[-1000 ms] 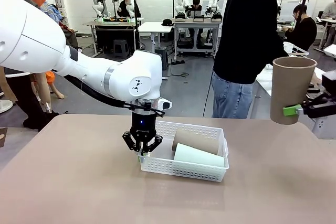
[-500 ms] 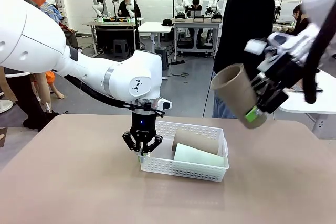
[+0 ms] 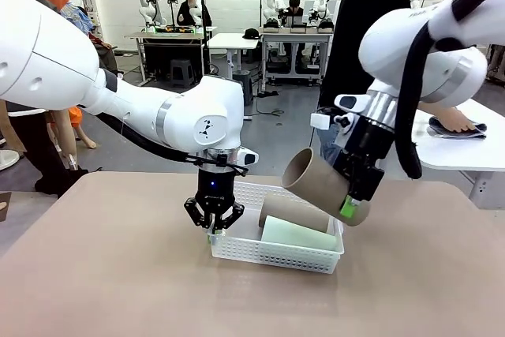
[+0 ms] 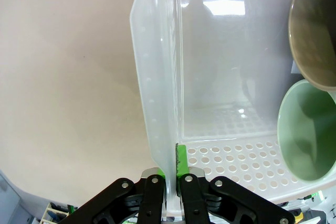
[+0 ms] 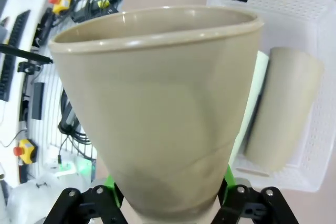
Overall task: Clean and organize the cups into the basket.
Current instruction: Pick up the Reusable plastic cup from the right side of the table and stack it inside the Organizing basket in the center of the table.
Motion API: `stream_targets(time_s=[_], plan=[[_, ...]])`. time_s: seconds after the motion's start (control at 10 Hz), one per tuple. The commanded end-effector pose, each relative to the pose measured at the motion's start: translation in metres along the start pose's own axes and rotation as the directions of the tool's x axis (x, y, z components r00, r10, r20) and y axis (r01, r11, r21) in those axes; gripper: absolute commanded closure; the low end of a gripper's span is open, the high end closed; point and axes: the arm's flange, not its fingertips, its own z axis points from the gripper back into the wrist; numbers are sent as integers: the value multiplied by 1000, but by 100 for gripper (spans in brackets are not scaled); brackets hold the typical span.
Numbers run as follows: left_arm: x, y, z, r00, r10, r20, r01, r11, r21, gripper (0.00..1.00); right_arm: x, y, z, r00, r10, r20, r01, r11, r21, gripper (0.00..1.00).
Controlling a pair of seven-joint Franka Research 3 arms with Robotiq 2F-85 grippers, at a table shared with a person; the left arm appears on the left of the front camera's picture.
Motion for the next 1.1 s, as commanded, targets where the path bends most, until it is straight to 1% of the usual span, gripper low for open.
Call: stream_targets(time_s=[0.0, 0.1, 0.3, 0.8, 1.0], plan=[[0, 4, -3, 1000, -1, -4, 1, 1000, 7, 100, 8, -14, -4, 999, -13, -41, 13, 1000, -11, 20], [0, 4, -3, 1000, -1, -4, 1, 1000, 7, 100, 9, -22, -16, 998, -14, -59, 13, 1000, -4, 20], [0, 4, -3, 1000, -1, -4, 1, 1000, 7, 100, 8, -35, -31, 998, -18, -55, 18, 1000, 5, 20], [0, 4, -3, 1000, -1, -4, 1, 1000, 7, 100, 4, -57, -46, 1000, 4, -1, -4, 1000, 15, 20], [0, 4, -3, 1000, -1, -4, 1, 1000, 7, 100, 0, -63, -52, 999, 39, 11, -39, 999, 8, 20]])
